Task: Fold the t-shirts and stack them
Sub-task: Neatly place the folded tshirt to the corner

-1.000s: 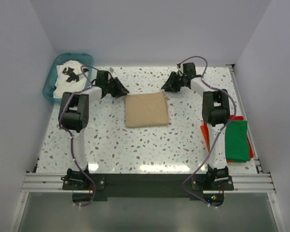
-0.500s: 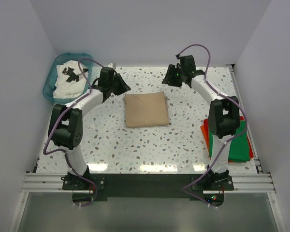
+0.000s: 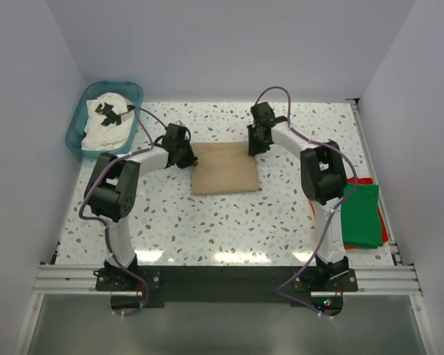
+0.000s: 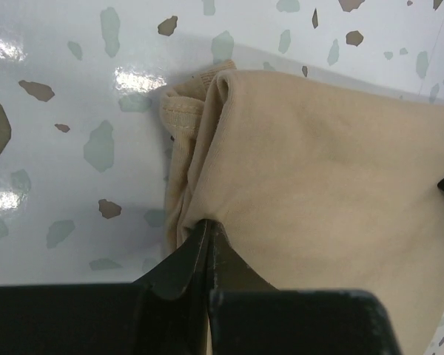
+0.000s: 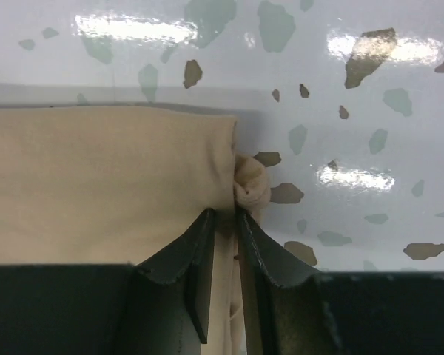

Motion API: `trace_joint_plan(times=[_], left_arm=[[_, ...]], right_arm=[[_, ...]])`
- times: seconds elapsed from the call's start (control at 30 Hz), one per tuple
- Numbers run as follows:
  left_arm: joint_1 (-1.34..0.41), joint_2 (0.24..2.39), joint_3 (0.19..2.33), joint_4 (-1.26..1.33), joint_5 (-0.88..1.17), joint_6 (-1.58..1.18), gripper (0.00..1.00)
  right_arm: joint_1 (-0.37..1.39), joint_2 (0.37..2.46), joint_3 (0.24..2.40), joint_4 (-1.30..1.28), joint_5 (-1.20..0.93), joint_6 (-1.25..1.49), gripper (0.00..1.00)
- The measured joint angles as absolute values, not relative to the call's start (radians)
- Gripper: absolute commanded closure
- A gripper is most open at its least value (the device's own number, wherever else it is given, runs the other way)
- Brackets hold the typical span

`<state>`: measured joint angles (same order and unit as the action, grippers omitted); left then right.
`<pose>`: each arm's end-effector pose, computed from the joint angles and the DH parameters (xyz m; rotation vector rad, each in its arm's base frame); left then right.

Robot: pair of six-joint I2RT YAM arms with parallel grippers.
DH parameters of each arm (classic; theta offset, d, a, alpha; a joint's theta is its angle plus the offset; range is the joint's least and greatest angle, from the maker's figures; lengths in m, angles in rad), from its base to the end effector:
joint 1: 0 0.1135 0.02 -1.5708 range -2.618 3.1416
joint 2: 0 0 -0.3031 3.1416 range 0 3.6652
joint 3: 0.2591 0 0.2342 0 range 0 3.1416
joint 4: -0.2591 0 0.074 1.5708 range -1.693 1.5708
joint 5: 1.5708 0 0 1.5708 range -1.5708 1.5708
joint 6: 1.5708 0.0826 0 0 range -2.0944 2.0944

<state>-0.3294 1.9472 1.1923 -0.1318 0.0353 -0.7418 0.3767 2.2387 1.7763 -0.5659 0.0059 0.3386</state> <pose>0.4119 -0.1439 0.1626 -0.5016 2.4754 -0.4973 0.4818 0.1901 0.1701 -0.0478 2.6200 0.2479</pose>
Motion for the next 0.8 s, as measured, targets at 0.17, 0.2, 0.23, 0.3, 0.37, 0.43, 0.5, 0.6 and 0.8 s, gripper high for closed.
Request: trace_joint_plan(times=[0.17, 0.2, 0.23, 0.3, 0.37, 0.43, 0.5, 0.6, 0.8], left_arm=[[-0.33, 1.947, 1.191, -0.126, 0.031, -0.742, 1.0], [-0.329, 1.947, 1.191, -0.126, 0.031, -0.741, 1.0], [-0.33, 1.947, 1.191, -0.125, 0.031, -0.741, 1.0], [-0.329, 1.947, 1.192, -0.127, 0.031, -0.739, 0.97], [-0.329, 1.946, 1.2, -0.138, 0.035, -0.734, 0.9], [-0.329, 1.947, 1.216, -0.159, 0.038, -0.717, 0.84], [-0.329, 1.947, 1.237, -0.181, 0.041, -0.704, 0.78], [-0.329, 1.946, 1.265, -0.205, 0.046, -0.686, 0.77], [-0.329, 1.94, 1.288, -0.218, 0.071, -0.668, 0.76]], right_arm=[[0.34, 2.233, 1.747, -0.544, -0.035, 0.353, 0.64], [0.334, 2.227, 1.736, -0.536, -0.051, 0.357, 0.6], [0.327, 2.219, 1.722, -0.525, -0.071, 0.359, 0.53], [0.312, 2.19, 1.678, -0.503, -0.099, 0.368, 0.44], [0.297, 2.155, 1.629, -0.486, -0.129, 0.381, 0.36], [0.278, 2.108, 1.571, -0.466, -0.163, 0.401, 0.33], [0.256, 2.056, 1.505, -0.434, -0.201, 0.417, 0.3], [0.231, 1.999, 1.435, -0.395, -0.247, 0.432, 0.29], [0.227, 1.99, 1.368, -0.327, -0.33, 0.447, 0.3]])
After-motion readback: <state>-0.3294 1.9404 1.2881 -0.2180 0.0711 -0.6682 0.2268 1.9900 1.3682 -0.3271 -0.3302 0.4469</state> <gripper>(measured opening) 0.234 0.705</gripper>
